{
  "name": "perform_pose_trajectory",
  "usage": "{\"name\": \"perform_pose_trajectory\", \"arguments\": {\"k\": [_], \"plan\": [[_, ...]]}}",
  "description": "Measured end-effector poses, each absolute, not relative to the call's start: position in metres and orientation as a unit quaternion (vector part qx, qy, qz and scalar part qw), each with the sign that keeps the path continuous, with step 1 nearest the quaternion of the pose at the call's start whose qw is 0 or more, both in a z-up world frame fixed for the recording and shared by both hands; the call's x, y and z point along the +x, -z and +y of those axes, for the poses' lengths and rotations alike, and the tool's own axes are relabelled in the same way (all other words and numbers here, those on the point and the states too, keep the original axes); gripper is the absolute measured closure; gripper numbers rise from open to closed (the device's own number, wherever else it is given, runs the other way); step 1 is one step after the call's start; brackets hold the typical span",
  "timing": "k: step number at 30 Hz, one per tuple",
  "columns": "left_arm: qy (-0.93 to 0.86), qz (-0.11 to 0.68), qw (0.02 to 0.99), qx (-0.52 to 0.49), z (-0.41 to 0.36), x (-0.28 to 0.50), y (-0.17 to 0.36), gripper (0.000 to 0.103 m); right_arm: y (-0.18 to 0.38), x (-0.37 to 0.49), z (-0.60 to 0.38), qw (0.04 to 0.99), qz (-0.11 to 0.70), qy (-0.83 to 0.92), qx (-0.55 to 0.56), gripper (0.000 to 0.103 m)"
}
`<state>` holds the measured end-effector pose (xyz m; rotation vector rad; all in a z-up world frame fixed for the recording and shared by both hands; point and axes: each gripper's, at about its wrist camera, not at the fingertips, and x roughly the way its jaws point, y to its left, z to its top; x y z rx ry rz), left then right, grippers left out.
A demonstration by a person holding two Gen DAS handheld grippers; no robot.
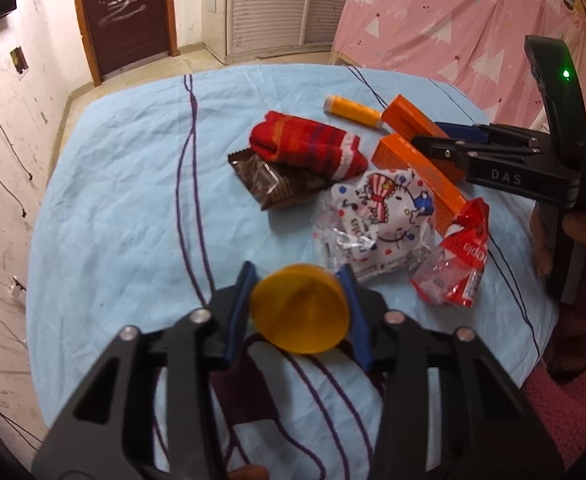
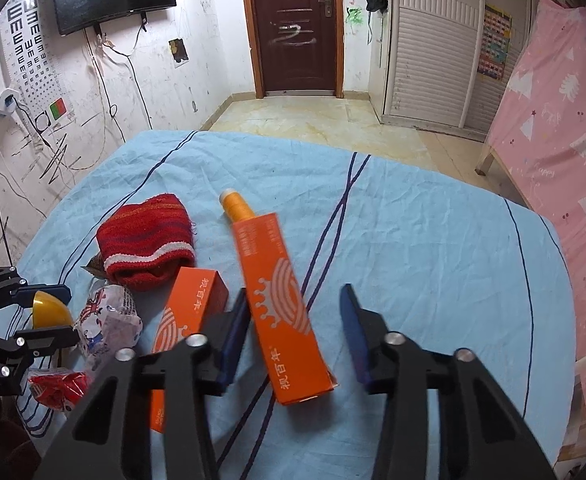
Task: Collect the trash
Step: 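Grasp the orange box with the right gripper while the left grasps the yellow lid, then carry the orange box and yellow lid over the yellow bucket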
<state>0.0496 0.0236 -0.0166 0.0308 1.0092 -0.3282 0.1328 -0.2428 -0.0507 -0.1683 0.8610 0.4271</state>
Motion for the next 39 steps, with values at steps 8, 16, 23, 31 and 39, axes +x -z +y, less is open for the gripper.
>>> {"name": "perform_pose_trajectory", "arguments": {"k": [8, 16, 23, 31, 39], "plan": [[0.144, 0.466, 0.873, 0.016, 0.024, 0.047, 0.004, 0.063, 0.044, 0.127, -0.247, 0.892, 0.394, -0.21, -0.077, 0.086], [0.131, 0.454, 0.881, 0.018, 0.025, 0.053, -0.01, 0.063, 0.036, 0.122, -0.254, 0.896, 0.383, -0.216, -0.068, 0.087], [0.129, 0.442, 0.887, 0.022, 0.019, 0.058, -0.023, 0.063, 0.02, 0.117, -0.272, 0.906, 0.363, -0.213, -0.042, 0.087], [0.153, 0.422, 0.893, 0.028, -0.012, 0.061, -0.04, 0.063, 0.0, 0.102, -0.317, 0.926, 0.333, -0.179, -0.018, 0.087], [0.18, 0.42, 0.888, 0.043, -0.052, 0.067, -0.043, 0.063, -0.005, 0.093, -0.373, 0.938, 0.318, -0.136, 0.013, 0.087]]}}
